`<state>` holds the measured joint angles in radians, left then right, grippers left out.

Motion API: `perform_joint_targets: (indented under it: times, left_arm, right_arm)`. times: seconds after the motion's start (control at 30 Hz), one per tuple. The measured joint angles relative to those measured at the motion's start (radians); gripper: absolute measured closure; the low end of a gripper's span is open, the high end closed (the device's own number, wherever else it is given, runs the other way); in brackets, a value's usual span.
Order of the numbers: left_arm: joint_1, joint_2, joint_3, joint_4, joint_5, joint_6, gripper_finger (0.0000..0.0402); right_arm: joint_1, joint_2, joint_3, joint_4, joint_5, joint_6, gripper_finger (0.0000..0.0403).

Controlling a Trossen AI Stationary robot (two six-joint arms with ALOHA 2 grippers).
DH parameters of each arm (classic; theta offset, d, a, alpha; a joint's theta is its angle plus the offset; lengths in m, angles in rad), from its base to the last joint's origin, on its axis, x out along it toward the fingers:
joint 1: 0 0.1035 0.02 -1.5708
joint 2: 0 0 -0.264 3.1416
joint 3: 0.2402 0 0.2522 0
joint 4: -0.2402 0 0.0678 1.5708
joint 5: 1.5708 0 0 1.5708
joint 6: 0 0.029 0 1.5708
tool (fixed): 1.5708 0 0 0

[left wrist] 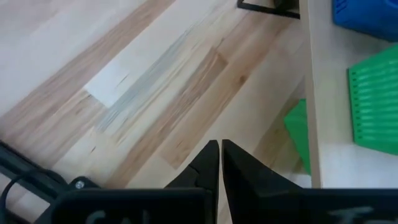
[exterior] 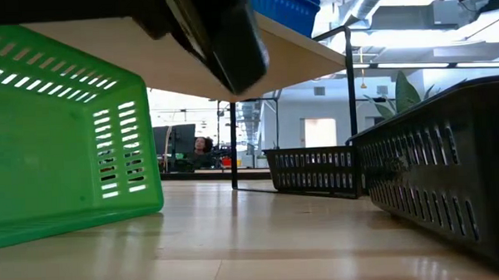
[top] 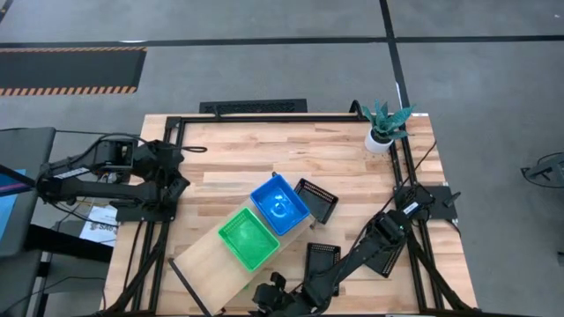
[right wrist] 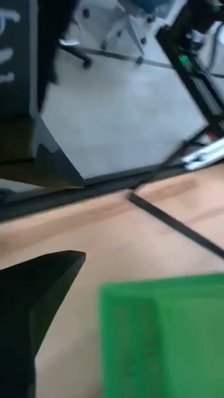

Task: Stack baskets on shelf by color
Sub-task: Stack the green bin on the green bin on the shelf

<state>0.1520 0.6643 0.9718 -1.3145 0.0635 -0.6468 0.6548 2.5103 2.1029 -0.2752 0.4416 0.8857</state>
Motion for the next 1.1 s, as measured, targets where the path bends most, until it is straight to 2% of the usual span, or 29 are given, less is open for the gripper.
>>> perform_joint_targets:
  times: [0.2,0.37,0.57,0.7,0.9,1.1]
  left_arm:
    - [0.000,0.000,0.000,0.021,0.001,0.000,0.0396]
    - [0.000,0.000,0.000,0.047,0.001,0.015,0.0391]
    - [0.000,0.000,0.000,0.059,-0.023,0.016,0.0352]
    - [0.000,0.000,0.000,0.058,-0.027,0.016,0.0321]
    - [0.000,0.000,0.000,0.058,-0.056,0.008,0.0294]
    - [0.000,0.000,0.000,0.058,-0.073,0.008,0.0292]
  right_arm:
    - [0.025,-0.002,0.000,-0.029,0.200,-0.089,0.0228]
    - [0.025,0.038,-0.003,-0.007,0.209,-0.173,0.0223]
    - [0.012,0.085,0.001,0.142,0.188,-0.236,0.0149]
    - [0.003,0.092,0.000,0.143,0.212,-0.209,0.0118]
    - [-0.012,0.092,0.000,0.127,0.316,-0.283,0.0113]
    - [-0.034,0.097,0.000,0.159,0.320,-0.328,0.0113]
